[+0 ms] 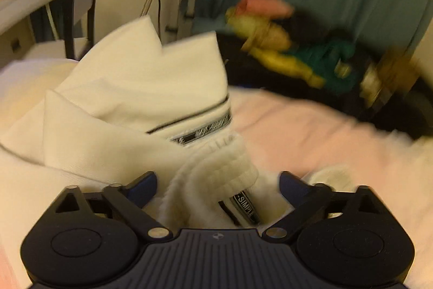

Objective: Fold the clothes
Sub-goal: 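Grasp the sweatpants cuff with the left tool while the right tool grasps the waistband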

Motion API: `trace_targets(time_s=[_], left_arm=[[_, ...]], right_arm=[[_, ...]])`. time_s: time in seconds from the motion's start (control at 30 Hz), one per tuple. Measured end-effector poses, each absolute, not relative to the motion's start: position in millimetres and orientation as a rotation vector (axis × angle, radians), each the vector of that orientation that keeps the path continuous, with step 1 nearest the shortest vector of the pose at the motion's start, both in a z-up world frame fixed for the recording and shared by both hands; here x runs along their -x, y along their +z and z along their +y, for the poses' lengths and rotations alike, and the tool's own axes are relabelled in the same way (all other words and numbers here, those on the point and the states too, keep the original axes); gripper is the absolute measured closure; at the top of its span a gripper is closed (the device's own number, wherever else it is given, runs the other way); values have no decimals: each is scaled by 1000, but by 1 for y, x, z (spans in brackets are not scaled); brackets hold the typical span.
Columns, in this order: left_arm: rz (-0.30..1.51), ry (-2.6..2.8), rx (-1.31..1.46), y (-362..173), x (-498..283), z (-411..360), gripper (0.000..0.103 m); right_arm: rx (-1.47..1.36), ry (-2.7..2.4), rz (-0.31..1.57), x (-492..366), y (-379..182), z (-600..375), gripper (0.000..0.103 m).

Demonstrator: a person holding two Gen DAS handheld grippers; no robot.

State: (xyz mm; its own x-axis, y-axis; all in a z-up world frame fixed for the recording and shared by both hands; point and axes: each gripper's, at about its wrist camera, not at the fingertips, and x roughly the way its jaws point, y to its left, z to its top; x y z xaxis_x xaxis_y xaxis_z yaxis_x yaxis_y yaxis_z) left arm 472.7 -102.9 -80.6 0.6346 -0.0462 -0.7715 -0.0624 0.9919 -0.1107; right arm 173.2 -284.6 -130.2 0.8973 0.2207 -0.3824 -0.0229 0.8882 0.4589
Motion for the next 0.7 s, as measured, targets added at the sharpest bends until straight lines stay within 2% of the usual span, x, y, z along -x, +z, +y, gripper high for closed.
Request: trace_targets(time_s=[0.07,0.17,0.3,0.43,0.7], left_arm=[[878,20,126,-73,-468,-106,51],[848,25,123,-56,-455,-108,62],[700,-48,77,-6,-396,-104,67],[577,-155,77,26,-296,-80,71],[490,-133,272,19,-114,49,75]], right_arm=[[-431,117,455,-176,-135,-283,38],[-453,103,438,-173,-135,-285,38],[-398,80,364,-156,-127,-279,38],[-383,82,293,-139,-114,-278,38],[-306,110,203,-100,-78,-269,38]])
